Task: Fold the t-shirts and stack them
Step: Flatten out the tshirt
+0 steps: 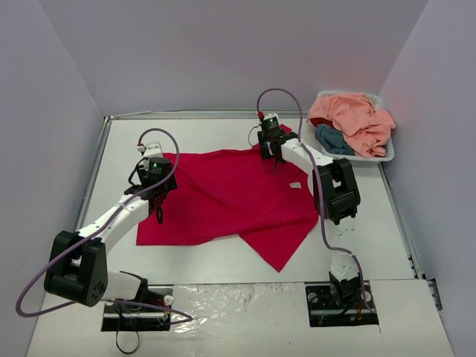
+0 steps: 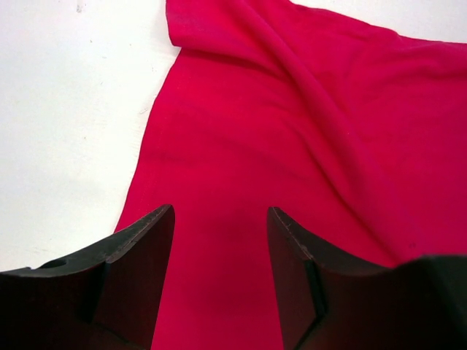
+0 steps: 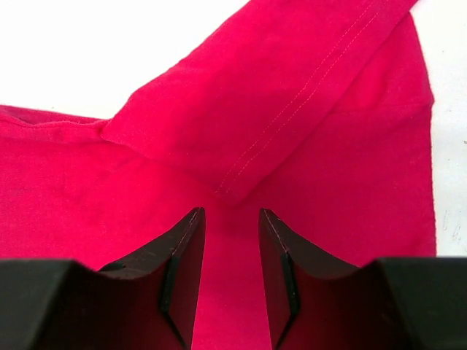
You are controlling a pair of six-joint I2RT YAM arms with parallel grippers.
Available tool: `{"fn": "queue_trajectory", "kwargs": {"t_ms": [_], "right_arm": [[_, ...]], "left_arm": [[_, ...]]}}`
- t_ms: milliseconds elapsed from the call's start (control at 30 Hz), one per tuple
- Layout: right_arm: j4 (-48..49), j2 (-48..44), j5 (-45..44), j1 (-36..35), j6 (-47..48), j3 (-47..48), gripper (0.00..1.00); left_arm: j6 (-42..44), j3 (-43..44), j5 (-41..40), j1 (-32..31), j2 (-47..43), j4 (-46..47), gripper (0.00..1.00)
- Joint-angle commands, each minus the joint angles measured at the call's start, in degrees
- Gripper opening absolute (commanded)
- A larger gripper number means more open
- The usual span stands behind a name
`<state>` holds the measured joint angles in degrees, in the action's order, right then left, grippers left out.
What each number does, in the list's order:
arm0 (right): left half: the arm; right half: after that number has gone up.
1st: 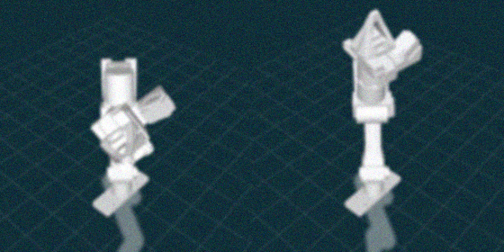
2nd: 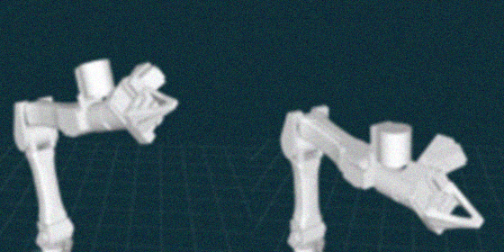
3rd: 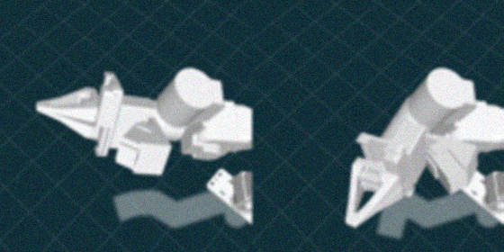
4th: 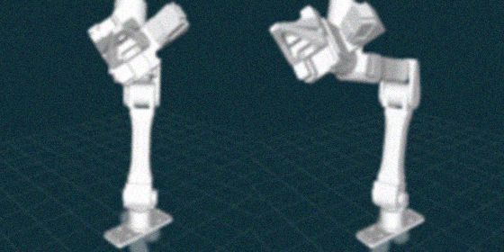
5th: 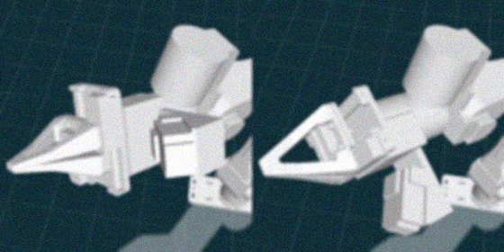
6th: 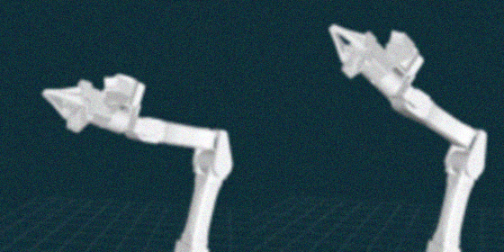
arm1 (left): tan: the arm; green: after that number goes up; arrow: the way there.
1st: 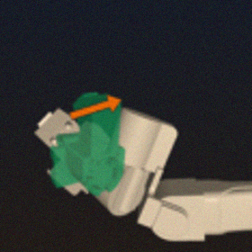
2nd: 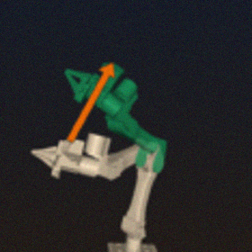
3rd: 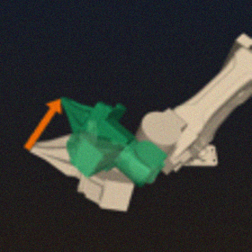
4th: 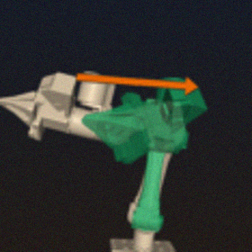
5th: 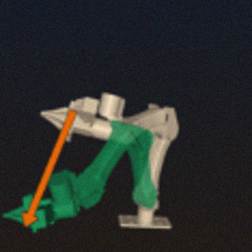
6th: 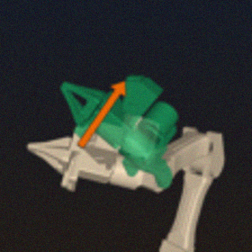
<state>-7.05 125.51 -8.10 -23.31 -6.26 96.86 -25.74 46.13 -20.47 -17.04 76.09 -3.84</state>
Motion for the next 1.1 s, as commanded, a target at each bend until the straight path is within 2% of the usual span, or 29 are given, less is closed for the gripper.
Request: {"fn": "queue_trajectory", "kwargs": {"t_ms": [0,533,733,767,933,1000,1067], "right_arm": [[-0.2,1.0,-0.2,-0.3,0.4,2.3,0.32],[-0.3,4.0,-2.4,-0.6,0.4,3.2,0.3],[-0.3,4.7,-3.8,-0.3,0.6,3.9,0.21],[-0.3,4.9,-3.9,-0.3,0.6,4.2,0.17],[-0.6,5.6,-3.6,0.1,0.7,5.1,0.1],[-0.8,5.6,-3.3,0.2,0.7,5.2,0.02],[-0.7,5.5,-3.2,0.2,0.5,5.2,0.0]], "left_arm": [[1.4,-0.2,-1.2,-0.3,0.2,2.7,0.52],[1.9,0.3,-0.6,-0.3,1.7,2.8,0.52],[2.1,0.1,-0.4,-0.3,1.6,2.9,0.52],[2.1,0.1,-0.3,-0.3,1.5,2.9,0.52],[2.1,0.0,-0.1,-0.3,1.7,2.9,0.52],[2.2,0.1,0.0,-0.3,1.8,2.9,0.52],[2.2,0.1,0.3,-0.3,1.9,2.8,0.52]]}}
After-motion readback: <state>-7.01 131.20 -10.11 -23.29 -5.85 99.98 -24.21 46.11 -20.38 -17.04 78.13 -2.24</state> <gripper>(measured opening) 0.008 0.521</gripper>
